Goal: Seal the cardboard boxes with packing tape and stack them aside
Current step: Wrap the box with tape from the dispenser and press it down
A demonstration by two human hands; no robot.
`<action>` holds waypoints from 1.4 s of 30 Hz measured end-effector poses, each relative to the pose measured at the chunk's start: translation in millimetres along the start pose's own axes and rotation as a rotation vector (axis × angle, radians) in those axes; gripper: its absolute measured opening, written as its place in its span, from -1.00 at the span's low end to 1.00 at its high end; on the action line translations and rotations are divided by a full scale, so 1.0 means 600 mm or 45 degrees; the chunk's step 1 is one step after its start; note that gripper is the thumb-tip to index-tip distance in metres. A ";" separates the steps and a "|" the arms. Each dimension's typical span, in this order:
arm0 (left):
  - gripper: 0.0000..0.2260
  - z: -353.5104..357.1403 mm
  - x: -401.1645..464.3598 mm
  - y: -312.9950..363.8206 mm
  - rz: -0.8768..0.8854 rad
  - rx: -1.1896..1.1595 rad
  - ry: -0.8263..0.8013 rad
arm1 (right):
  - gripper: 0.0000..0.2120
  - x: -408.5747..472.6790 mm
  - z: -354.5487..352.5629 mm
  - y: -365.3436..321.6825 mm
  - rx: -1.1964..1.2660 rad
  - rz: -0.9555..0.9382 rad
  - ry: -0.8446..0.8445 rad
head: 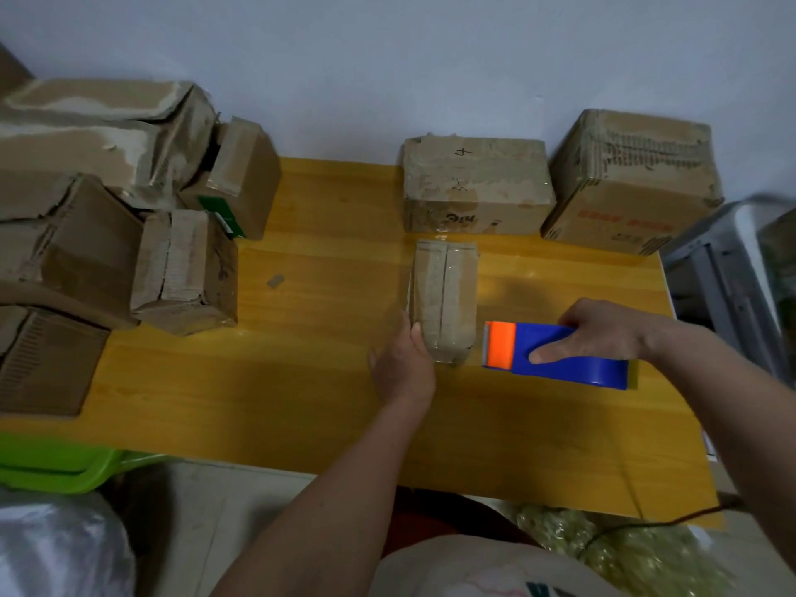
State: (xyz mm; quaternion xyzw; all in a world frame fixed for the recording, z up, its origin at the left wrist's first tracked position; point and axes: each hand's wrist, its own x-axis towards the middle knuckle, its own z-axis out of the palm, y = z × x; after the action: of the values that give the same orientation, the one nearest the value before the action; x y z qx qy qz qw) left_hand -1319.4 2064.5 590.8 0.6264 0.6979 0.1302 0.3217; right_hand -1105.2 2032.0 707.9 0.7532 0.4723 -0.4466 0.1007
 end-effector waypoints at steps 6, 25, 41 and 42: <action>-0.59 0.006 0.010 -0.007 0.016 0.001 -0.025 | -0.59 0.022 0.016 -0.002 0.051 0.012 0.040; -0.09 -0.025 0.009 0.010 1.113 1.065 -0.480 | -0.55 0.005 0.002 0.067 0.138 0.005 -0.048; -0.03 -0.019 -0.017 0.032 0.895 1.040 -0.484 | -0.48 0.026 0.049 -0.041 -0.513 0.210 0.309; -0.04 -0.019 -0.019 0.033 0.873 1.036 -0.480 | -0.50 0.028 0.048 -0.054 -0.558 0.203 0.340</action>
State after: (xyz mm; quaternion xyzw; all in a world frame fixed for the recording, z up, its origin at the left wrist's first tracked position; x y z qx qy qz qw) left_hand -1310.3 2059.7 614.3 0.9033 0.3789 -0.1666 0.1127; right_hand -1145.2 2043.3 686.7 0.8004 0.5061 -0.2211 0.2330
